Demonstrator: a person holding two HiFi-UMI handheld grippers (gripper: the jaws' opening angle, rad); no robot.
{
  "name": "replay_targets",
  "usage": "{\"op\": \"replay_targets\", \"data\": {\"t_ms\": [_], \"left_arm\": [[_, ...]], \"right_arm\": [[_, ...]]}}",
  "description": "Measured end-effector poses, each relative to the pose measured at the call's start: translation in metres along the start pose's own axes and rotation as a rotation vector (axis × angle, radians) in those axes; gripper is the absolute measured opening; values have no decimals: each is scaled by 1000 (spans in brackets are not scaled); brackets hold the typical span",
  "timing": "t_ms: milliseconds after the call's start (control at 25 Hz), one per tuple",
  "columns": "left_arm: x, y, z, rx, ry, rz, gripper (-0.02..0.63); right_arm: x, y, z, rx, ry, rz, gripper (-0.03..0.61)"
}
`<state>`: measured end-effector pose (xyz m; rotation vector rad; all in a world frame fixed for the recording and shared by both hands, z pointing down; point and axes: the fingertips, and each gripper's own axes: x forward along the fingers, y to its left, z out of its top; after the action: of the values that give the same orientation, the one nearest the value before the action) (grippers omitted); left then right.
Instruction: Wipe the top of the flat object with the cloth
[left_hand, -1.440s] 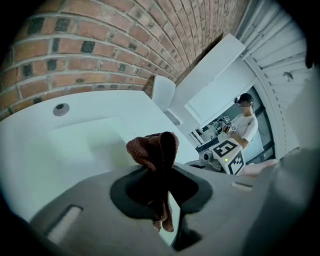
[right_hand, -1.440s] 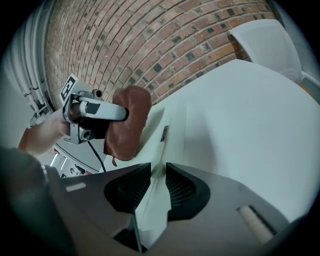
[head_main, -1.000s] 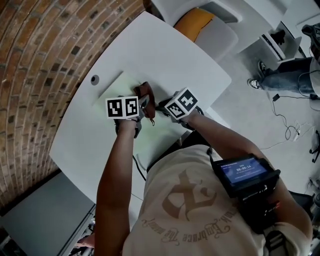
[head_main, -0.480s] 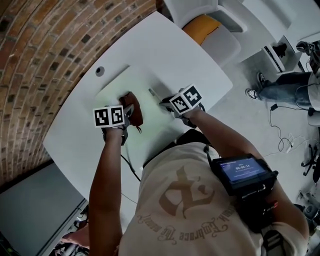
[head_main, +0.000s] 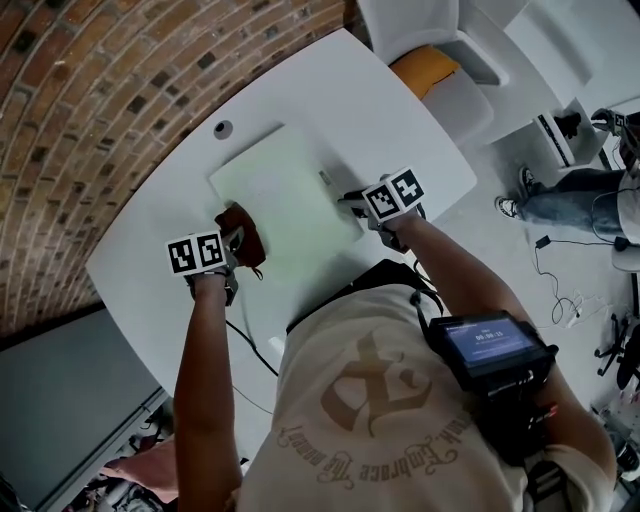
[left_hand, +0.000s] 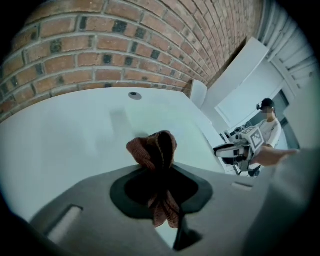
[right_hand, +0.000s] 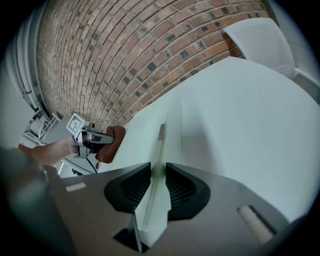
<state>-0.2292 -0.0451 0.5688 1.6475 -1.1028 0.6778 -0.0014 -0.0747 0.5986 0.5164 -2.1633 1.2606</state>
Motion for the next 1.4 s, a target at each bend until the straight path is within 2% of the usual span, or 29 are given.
{"op": "replay_targets", "data": {"t_ms": [240,400,520,640,840,1000,1120,1280,1400], "left_arm": [[-22,31,-19,-36,-14,31,74],[-39,27,-24,-39,-50,8,74],[-47,0,-20,-32,-89,-66,74],[-43,-40,-13,-3,-106,-158,74],[-21,-115,9,46,-107,-309,74],[3,-168,24,102,-80,-382,74],[30,-193,36,115,-45,-408,74],[71,-213,34,140,55,-400,74],[100,-219,30,190,119,-357,74]], "right_arm": [[-1,2,2,0,-35,-10,101],[-5,4,3,-3,-78,-4,92],[-10,7,4,-4,-108,-8,94],[-13,15,0,-24,-108,3,161],[-15,17,-18,-22,-99,7,166],[-7,14,-36,-35,-39,-2,163],[-5,15,-35,-43,-41,10,155],[-5,17,-38,-60,-25,28,155],[-4,12,-36,-66,-22,31,153]]}}
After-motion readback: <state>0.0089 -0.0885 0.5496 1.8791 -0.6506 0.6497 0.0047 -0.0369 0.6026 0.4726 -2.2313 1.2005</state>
